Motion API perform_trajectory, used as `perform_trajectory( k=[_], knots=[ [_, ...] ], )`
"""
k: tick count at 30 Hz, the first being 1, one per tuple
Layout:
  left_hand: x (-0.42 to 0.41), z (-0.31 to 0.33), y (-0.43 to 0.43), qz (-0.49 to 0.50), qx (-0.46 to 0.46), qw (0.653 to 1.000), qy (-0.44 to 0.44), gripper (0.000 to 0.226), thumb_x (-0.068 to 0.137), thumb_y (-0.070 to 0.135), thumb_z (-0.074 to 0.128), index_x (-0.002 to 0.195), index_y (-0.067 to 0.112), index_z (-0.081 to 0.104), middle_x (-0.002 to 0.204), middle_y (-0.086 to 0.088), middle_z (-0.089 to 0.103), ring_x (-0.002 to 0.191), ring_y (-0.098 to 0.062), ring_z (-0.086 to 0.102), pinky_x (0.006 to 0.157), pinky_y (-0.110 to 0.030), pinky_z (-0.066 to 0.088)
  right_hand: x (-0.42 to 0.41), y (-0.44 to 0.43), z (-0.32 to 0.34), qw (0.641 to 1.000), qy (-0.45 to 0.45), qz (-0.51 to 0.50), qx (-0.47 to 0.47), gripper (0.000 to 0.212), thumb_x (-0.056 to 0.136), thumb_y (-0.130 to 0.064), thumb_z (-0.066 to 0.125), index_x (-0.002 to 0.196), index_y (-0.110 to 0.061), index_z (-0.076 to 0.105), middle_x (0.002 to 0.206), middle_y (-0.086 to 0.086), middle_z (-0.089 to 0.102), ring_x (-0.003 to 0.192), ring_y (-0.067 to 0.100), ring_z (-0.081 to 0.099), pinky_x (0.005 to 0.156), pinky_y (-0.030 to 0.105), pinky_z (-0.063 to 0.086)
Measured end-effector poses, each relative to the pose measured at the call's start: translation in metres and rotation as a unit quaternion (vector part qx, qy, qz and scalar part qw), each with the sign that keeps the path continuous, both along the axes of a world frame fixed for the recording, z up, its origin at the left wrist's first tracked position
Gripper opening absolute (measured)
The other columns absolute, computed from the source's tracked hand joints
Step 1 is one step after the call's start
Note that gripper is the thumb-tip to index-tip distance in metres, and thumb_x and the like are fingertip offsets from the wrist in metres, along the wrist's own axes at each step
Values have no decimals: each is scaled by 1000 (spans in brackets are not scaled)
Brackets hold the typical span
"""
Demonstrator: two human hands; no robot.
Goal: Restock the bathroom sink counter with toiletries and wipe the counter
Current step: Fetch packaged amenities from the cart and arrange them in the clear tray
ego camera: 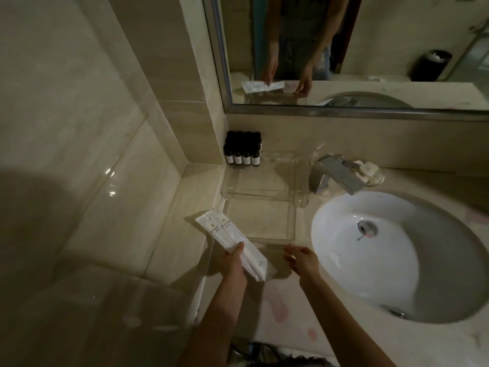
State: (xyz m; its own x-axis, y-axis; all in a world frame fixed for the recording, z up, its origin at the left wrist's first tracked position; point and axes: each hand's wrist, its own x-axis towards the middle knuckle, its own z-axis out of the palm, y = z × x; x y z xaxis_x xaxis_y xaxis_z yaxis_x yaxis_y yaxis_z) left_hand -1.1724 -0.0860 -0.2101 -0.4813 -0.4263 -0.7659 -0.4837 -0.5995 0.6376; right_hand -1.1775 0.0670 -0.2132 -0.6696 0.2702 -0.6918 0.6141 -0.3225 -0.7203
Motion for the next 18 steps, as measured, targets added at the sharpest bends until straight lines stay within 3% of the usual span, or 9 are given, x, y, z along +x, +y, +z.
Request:
perform_trajectory(
  k=[3,6,13,18],
  knots=[
    [11,-1,0,6,11,1000,1,55,79,5,72,130,0,51,126,-23,58,112,-41,58,96,-57,46,12,0,-2,1000,-5,4,7,7,87,-3,64,83,-2,59,111,30,64,67,19,60,55,23,50],
    [19,-4,-5,10,24,1000,0,58,77,11,75,130,4,52,127,-22,59,111,-39,59,96,-57,47,22,-3,-4,1000,-26,15,-8,18,88,-4,63,101,9,62,108,25,66,67,18,61,58,23,48],
    [25,10,-12,18,55,997,44,58,81,6,70,135,8,47,129,-22,57,115,-40,57,93,-55,48,30,-8,-5,999,-46,16,22,18,86,-6,67,95,9,65,79,15,65,62,19,60,42,18,48],
    [30,6,-16,-15,54,997,48,52,81,5,70,129,4,48,131,-23,55,115,-39,56,98,-54,45,31,-6,-16,984,-61,69,150,24,82,-25,72,80,-1,73,64,6,66,69,26,64,77,38,54]
  ],
)
